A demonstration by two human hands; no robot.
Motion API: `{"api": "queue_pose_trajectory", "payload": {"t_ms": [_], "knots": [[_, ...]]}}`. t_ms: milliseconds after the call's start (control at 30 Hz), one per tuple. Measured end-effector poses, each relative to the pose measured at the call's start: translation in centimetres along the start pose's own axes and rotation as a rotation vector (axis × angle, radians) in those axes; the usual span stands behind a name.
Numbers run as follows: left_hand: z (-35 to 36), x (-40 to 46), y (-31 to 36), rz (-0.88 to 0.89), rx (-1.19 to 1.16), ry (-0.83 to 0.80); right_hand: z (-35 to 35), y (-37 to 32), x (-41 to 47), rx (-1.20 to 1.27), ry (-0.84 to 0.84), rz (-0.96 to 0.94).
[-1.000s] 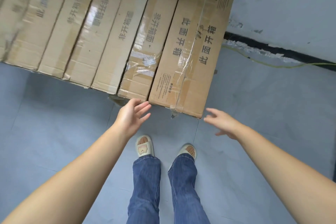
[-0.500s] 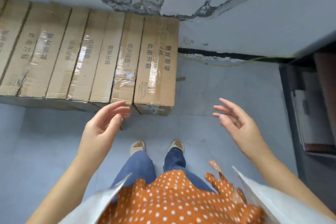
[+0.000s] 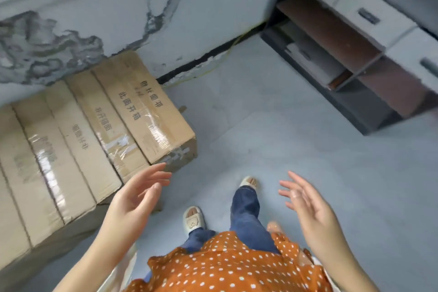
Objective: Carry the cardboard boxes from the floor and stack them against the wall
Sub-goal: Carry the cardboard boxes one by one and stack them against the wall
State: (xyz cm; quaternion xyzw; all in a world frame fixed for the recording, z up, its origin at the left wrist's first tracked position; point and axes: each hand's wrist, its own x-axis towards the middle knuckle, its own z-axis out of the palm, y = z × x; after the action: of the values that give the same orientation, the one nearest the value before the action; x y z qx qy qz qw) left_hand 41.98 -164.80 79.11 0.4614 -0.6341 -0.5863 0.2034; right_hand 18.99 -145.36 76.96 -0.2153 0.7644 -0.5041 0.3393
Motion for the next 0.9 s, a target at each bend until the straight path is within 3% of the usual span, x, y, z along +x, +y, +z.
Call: {"api": "queue_pose_trajectory", "payload": {"t_ms": [433, 667, 900], "knots": [[10.2, -4.8, 4.1, 0.244, 0.111, -0.470, -7.2, 5.3, -18.2, 0.224, 0.620, 0.044], [23.5, -15.8, 3.6, 0.327, 0.149, -0.721, -15.7, 12.7, -33.6, 0.260, 0.886, 0.159], [37.1, -28.6, 3.0, 0.459, 0.347, -1.146, -22.7, 19.7, -47.4, 0.370, 1.282, 0.262]]}}
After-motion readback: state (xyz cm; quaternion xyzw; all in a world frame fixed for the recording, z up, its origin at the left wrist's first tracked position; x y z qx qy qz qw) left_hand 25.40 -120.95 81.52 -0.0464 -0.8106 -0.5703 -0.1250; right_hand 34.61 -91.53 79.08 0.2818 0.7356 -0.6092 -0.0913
